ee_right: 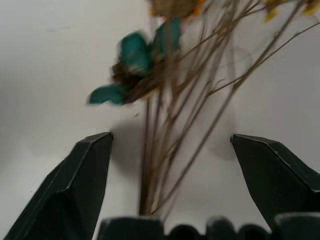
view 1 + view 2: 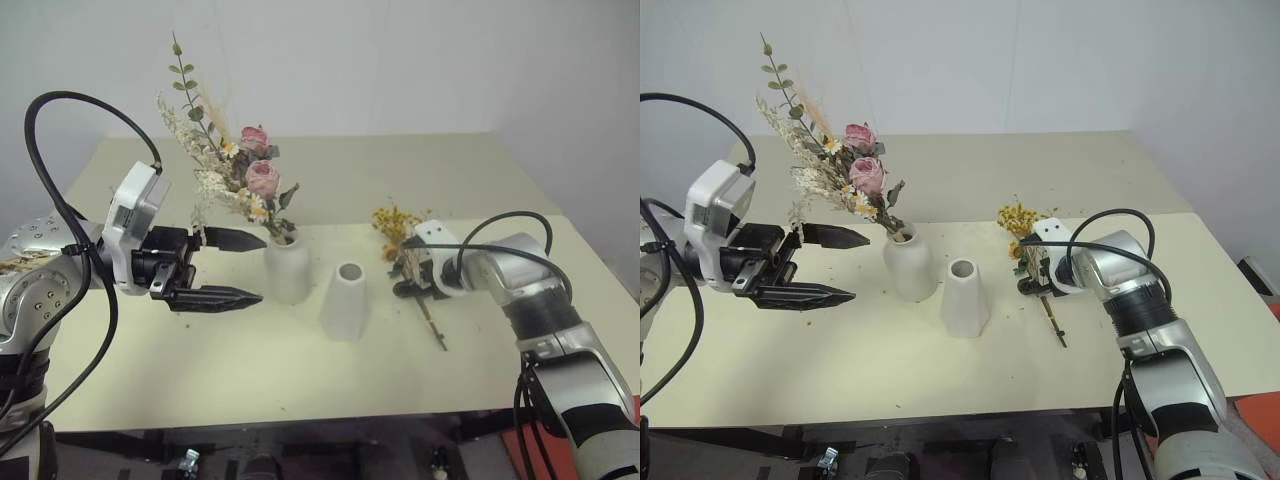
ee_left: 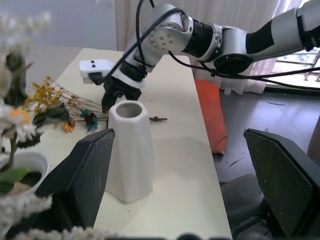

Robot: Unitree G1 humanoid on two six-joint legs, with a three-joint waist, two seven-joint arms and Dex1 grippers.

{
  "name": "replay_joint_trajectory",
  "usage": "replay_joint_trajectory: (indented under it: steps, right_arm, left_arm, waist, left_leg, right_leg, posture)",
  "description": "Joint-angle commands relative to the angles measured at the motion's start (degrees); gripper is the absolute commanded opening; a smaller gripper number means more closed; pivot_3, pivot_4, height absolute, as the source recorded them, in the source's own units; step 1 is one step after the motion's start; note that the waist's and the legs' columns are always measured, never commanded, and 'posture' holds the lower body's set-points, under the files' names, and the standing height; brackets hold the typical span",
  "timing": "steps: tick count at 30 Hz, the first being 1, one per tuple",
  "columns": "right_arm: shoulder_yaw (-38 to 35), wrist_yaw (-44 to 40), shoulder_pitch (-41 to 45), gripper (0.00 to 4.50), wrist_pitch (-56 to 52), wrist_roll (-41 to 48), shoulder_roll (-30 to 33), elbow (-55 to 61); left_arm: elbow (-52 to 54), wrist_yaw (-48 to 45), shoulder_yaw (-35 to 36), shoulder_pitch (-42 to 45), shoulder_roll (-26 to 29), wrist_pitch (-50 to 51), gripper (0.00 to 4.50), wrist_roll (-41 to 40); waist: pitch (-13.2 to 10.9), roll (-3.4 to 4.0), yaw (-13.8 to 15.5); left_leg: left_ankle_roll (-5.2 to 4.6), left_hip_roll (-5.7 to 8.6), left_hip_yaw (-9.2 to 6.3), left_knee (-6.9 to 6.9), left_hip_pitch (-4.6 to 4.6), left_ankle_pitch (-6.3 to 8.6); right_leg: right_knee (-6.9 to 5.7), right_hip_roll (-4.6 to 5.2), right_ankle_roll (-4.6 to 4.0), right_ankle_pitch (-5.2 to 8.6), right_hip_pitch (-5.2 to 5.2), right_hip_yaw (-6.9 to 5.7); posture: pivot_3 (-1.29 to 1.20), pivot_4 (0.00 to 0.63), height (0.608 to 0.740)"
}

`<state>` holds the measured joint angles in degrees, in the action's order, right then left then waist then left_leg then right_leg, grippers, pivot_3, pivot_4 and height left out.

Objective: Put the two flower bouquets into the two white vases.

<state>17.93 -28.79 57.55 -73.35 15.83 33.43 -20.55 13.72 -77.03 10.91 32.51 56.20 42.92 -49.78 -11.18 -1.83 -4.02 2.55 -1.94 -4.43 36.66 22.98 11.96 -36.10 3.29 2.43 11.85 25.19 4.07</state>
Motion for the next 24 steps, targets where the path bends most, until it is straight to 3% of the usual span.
replay_joint_trajectory:
  steps: [1, 9, 18, 22, 24]
  right_arm:
    - [3.3, -4.9, 6.4, 4.45, 1.0, -2.5, -1.1, -8.6]
    - [14.5, -20.6, 19.2, 4.45, -2.7, -5.1, -2.8, -22.3]
    - [25.6, -32.3, 22.0, 4.45, -0.2, -10.8, -3.9, -27.4]
    - [26.7, -34.4, 22.2, 4.45, 1.4, -13.2, -4.8, -30.0]
    - [25.9, -34.4, 22.4, 4.07, 2.5, -14.3, -5.5, -31.2]
  left_arm:
    - [2.5, 0.8, 2.7, -0.8, 0.9, 0.4, 4.50, -1.7]
    - [4.5, 2.9, 4.0, -3.7, 0.5, 0.5, 4.50, -2.9]
    - [5.6, 4.4, 3.9, -5.0, -0.3, 0.0, 4.50, -3.5]
    - [6.0, 4.9, 4.2, -5.6, -0.5, -0.1, 4.50, -3.6]
    - [6.2, 5.1, 4.3, -5.9, -0.6, -0.2, 4.50, -3.7]
  waist:
    - [0.0, 0.00, 0.0]
    - [0.0, 0.04, -0.2]
    - [0.0, 0.04, -0.1]
    - [0.0, 0.04, -0.3]
    - [0.0, 0.04, -0.3]
  left_leg:
    - [0.00, 0.00, 0.01, 0.01, -0.01, 0.00]
    - [0.00, -0.02, -0.02, 0.03, -0.06, 0.00]
    - [0.00, 0.00, -0.02, 0.08, -0.04, 0.00]
    - [0.00, -0.01, -0.02, 0.08, -0.07, 0.00]
    - [0.00, -0.01, -0.02, 0.08, -0.08, 0.00]
  right_leg:
    - [0.00, 0.00, 0.00, 0.00, -0.01, 0.01]
    - [-0.11, -0.04, 0.01, 0.00, 0.01, 0.00]
    - [-0.12, -0.02, 0.01, 0.00, 0.02, -0.02]
    - [-0.18, -0.03, 0.01, 0.00, 0.03, -0.01]
    - [-0.20, -0.04, 0.01, 0.00, 0.03, -0.01]
  posture:
    - [0.00, 0.150, 0.740]
    - [0.00, 0.150, 0.740]
    - [0.00, 0.150, 0.740]
    - [0.00, 0.150, 0.740]
    - [0.00, 0.150, 0.740]
